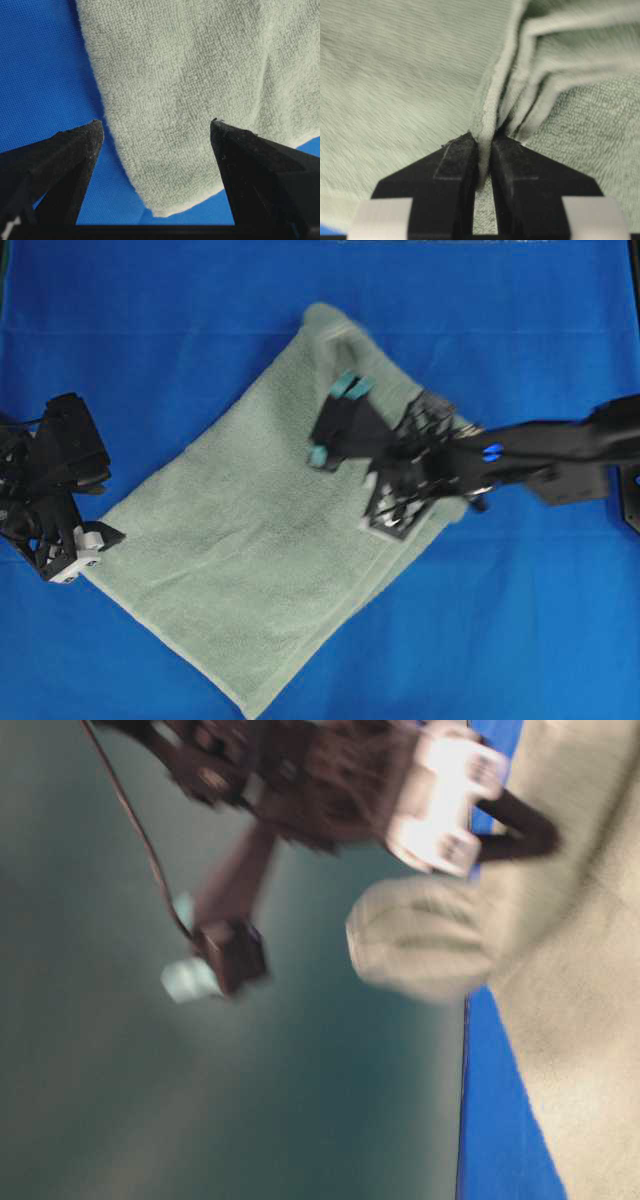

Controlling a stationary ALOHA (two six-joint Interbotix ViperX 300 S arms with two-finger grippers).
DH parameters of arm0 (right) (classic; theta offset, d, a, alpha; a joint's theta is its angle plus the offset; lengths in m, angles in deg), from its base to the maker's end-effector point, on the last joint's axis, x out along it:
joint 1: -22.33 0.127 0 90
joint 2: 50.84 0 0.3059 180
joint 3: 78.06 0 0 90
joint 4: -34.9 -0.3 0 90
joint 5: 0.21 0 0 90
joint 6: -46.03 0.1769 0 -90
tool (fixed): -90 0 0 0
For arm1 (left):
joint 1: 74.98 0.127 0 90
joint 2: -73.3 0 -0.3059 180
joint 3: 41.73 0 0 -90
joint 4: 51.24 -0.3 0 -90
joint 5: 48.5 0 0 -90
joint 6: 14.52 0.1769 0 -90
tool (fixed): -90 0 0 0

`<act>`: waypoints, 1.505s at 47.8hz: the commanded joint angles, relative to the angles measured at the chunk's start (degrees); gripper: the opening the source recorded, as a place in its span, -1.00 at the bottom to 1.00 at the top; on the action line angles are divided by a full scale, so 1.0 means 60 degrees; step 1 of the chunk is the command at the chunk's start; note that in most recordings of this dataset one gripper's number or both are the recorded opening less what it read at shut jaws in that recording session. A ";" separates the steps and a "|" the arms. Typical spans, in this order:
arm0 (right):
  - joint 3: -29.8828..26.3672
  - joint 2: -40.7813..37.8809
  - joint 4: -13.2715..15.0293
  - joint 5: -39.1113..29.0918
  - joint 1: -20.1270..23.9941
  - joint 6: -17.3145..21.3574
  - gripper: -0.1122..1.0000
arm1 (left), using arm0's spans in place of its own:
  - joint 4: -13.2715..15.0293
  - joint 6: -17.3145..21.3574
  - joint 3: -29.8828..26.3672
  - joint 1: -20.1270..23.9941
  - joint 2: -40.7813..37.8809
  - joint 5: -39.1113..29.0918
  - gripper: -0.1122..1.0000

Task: Fold a bath towel.
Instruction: 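Fold the far end with the right gripper toward the towel's middle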

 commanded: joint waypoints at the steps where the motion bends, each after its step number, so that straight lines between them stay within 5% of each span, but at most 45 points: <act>1: -0.0586 -0.0293 0.0073 0.0117 0.0190 0.0015 -0.60 | -0.0044 0.0059 -0.0264 0.0044 0.0015 0.0044 0.68; 43: -0.0908 -0.0645 -0.0117 0.0923 0.0718 0.0117 -0.59 | -0.0044 0.0264 -0.0264 0.0059 0.0015 0.0044 0.68; 50: -0.1025 -0.0542 0.0029 0.0645 0.0718 0.0059 0.05 | -0.0044 0.0718 -0.0352 0.0059 0.0015 0.0073 0.68; 55: -0.1040 -0.0117 0.0220 0.0396 0.0718 0.0073 0.43 | -0.0044 0.1392 -0.0527 0.0059 0.0000 0.0308 0.68; 61: -0.0923 0.0718 0.0410 0.0293 0.0718 0.0073 0.36 | -0.0044 0.2900 -0.0791 -0.0088 0.0000 0.1069 0.68; 67: -0.0586 0.1436 0.0571 0.0146 0.0645 0.0088 0.37 | -0.0044 0.5200 -0.0981 -0.0498 -0.0146 0.2109 0.68; 72: -0.0205 0.1846 0.0586 0.0117 0.0469 0.0117 0.37 | 0.0000 0.7764 -0.1099 -0.1099 -0.0396 0.3047 0.67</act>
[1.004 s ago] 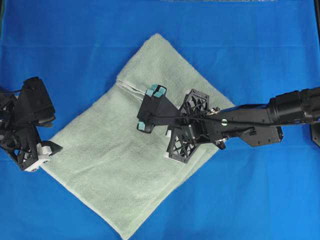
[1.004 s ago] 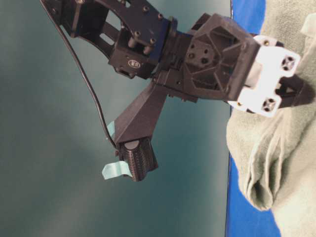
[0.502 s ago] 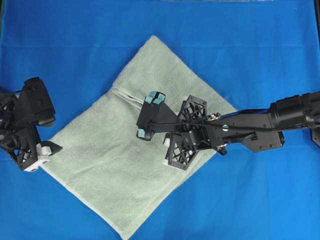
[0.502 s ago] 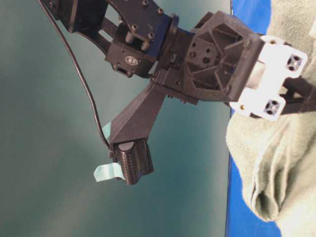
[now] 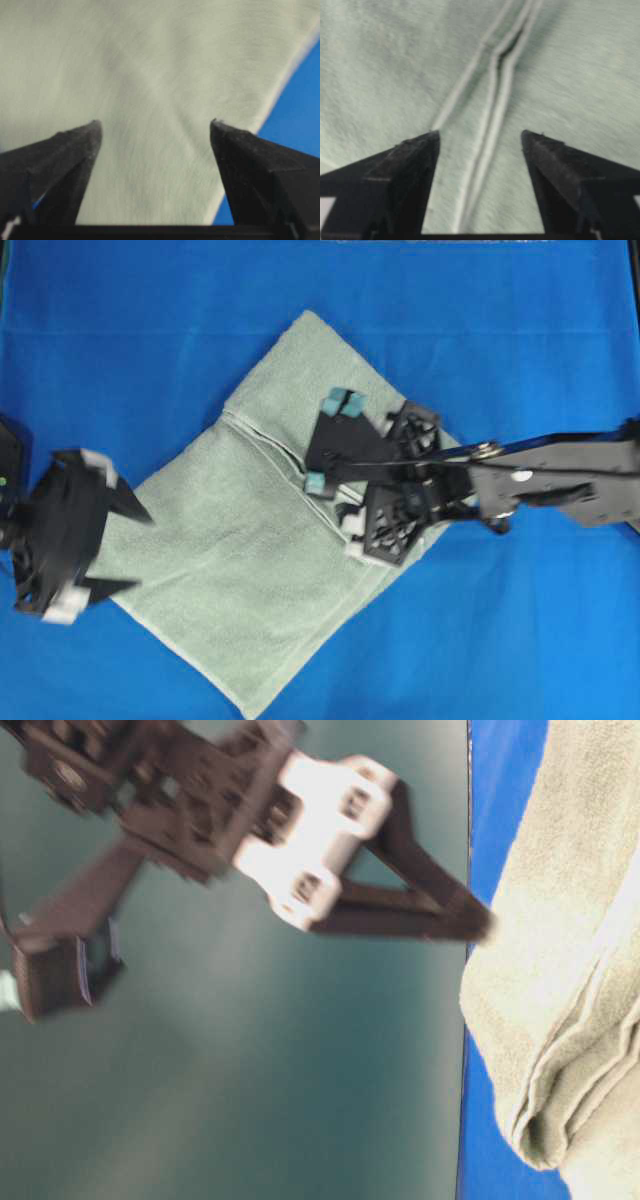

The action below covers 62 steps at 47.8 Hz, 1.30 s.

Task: Fold a bath towel.
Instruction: 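Fold the far end with the right gripper toward the towel's middle, then grasp the near end with the left gripper and fold it over the stack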

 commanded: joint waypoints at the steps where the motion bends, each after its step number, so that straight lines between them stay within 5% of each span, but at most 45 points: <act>1: 0.0205 0.0601 0.0059 0.0015 -0.0190 0.0029 0.37 | 0.0029 0.1465 -0.0322 -0.0439 -0.0146 0.0703 0.67; 4: 0.0396 0.0718 0.0059 0.0029 -0.0308 0.0029 0.37 | 0.0161 0.2534 -0.0396 -0.0645 -0.0293 0.0879 0.67; 7: 0.0542 0.0835 0.0088 0.0044 -0.0410 0.0029 0.37 | 0.0366 0.2900 -0.0513 -0.0762 -0.0483 0.0835 0.67; 25: 0.0894 0.1113 0.0308 0.0000 -0.0894 0.0029 0.37 | 0.0513 0.1860 -0.2065 -0.1216 -0.3384 -0.0630 0.67; 37: 0.1055 0.1230 0.0776 0.0000 -0.1040 0.0029 0.37 | 0.0527 0.1772 -0.2607 -0.1245 -0.5303 -0.0879 0.67; 47: 0.1304 0.1465 0.0820 0.0015 -0.1187 0.0029 0.37 | 0.0454 0.1816 -0.2710 -0.1187 -0.5669 -0.0996 0.62; 51: 0.1421 0.1567 0.0820 0.0044 -0.1187 0.0029 0.37 | 0.0454 0.1831 -0.2769 -0.1099 -0.5684 -0.1055 0.45; 62: 0.1890 0.1963 0.0835 0.0015 -0.1187 0.0073 0.37 | 0.0410 0.1992 -0.2959 -0.0952 -0.5698 -0.1201 -0.62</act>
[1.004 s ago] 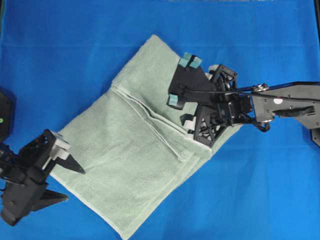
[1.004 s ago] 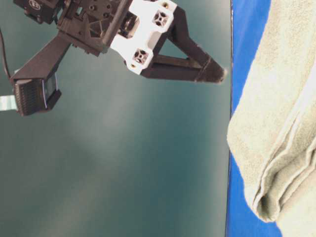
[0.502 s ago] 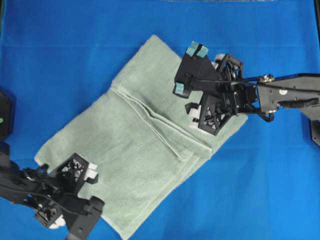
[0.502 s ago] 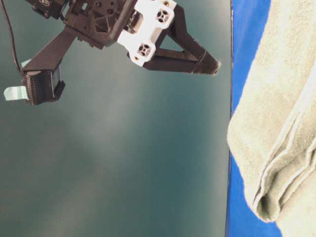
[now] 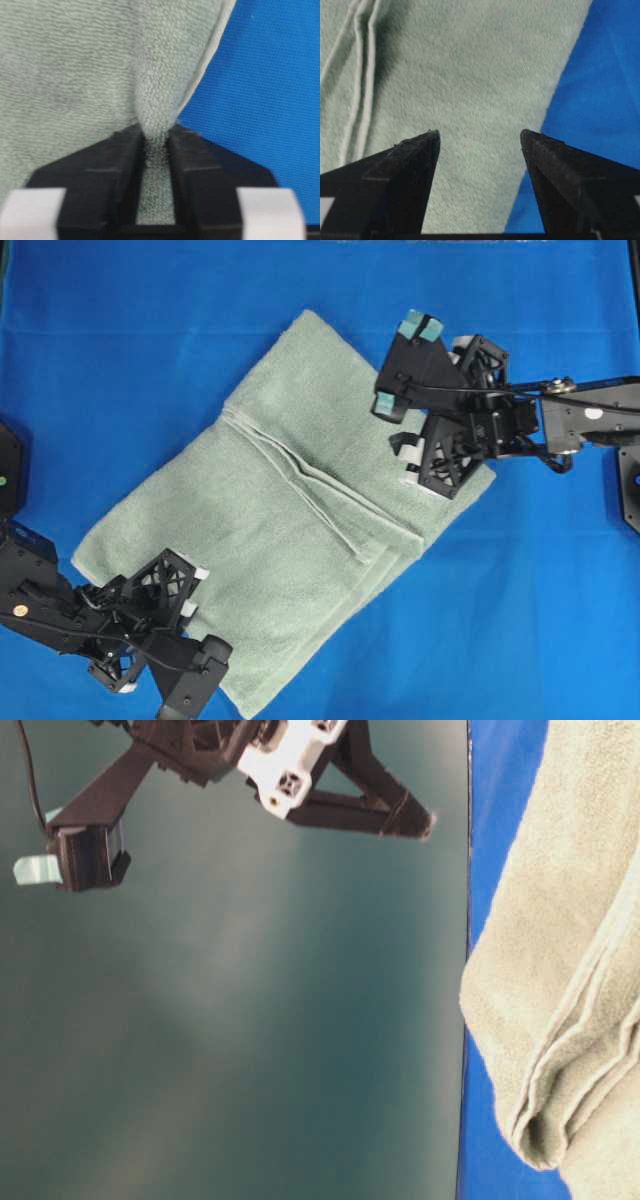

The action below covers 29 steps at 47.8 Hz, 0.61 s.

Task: Fold a bath towel.
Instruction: 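Grasp the near end with the left gripper and fold it over the stack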

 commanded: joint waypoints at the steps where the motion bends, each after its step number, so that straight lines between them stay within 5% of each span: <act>1: 0.0059 0.0381 0.0044 0.0015 0.0000 0.0044 0.37 | -0.0044 0.0015 -0.0205 0.0059 0.0117 -0.0059 -0.63; 7: 0.0337 0.0645 0.0044 0.0000 0.0000 0.0205 0.37 | -0.0205 0.0205 -0.0557 0.0073 0.0352 -0.1055 -0.63; 16: 0.0894 0.1216 0.0044 -0.0103 0.0000 0.0278 0.37 | -0.0381 0.1362 -0.1846 0.0425 0.0879 -0.4790 -0.63; 21: 0.1260 0.1553 0.0044 -0.0088 0.0000 0.0293 0.37 | -0.0425 0.2402 -0.2593 0.1025 0.1069 -0.6006 -0.63; 29: 0.1816 0.2065 0.0044 -0.0103 0.0015 0.0293 0.37 | -0.0937 0.4395 -0.3838 0.2373 0.0776 -0.6064 -0.63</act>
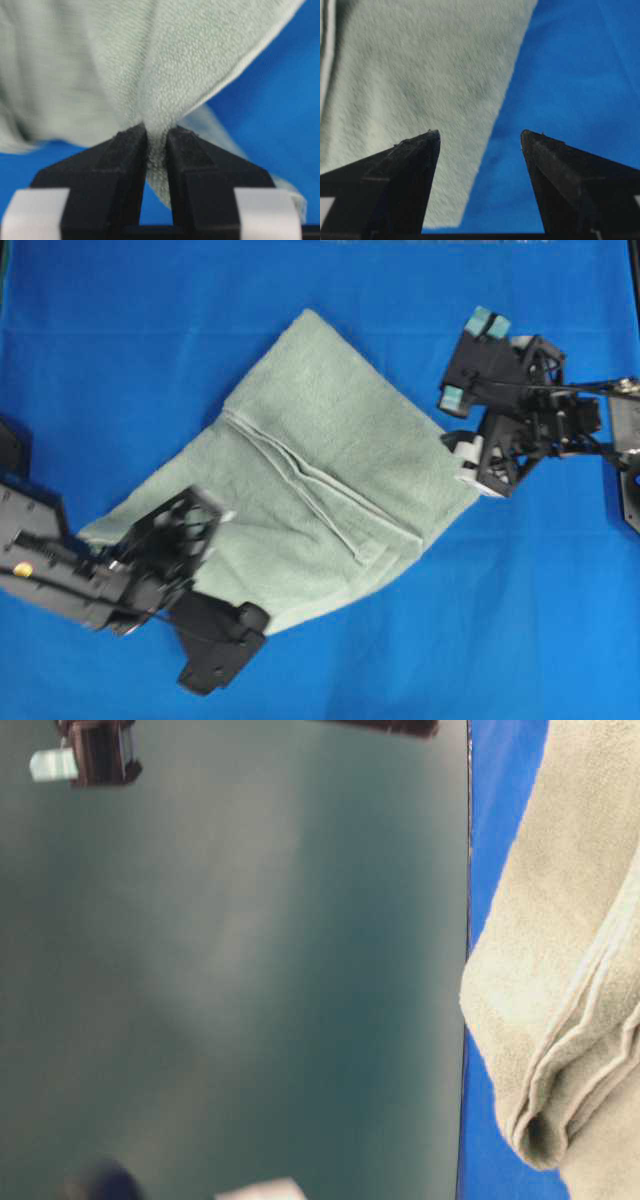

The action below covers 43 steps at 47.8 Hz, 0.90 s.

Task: Fold a bath towel.
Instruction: 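Grasp the near end with the left gripper and fold it over the stack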

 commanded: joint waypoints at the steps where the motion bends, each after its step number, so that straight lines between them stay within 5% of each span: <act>1: 0.0132 0.0381 0.0029 0.0029 0.0000 0.0015 0.37 | -0.0425 0.0806 -0.0908 0.0894 -0.0132 -0.0015 -0.63; 9: 0.0586 0.0703 0.0029 0.0059 0.0000 0.0000 0.37 | -0.0557 0.4263 -0.2944 0.2563 -0.1523 0.0674 -0.63; 16: 0.0923 0.0981 0.0015 0.0073 0.0015 0.0015 0.37 | -0.0117 0.6343 -0.4761 0.3516 -0.2930 0.1758 -0.63; 29: 0.1274 0.1538 0.0029 0.0073 0.0015 0.0029 0.37 | 0.0103 0.5918 -0.5376 0.4453 -0.4014 0.2695 -0.63; 43: 0.1436 0.2007 0.0190 0.0073 0.0015 0.0029 0.37 | 0.1289 0.5479 -0.5229 0.4453 -0.3940 0.3223 -0.58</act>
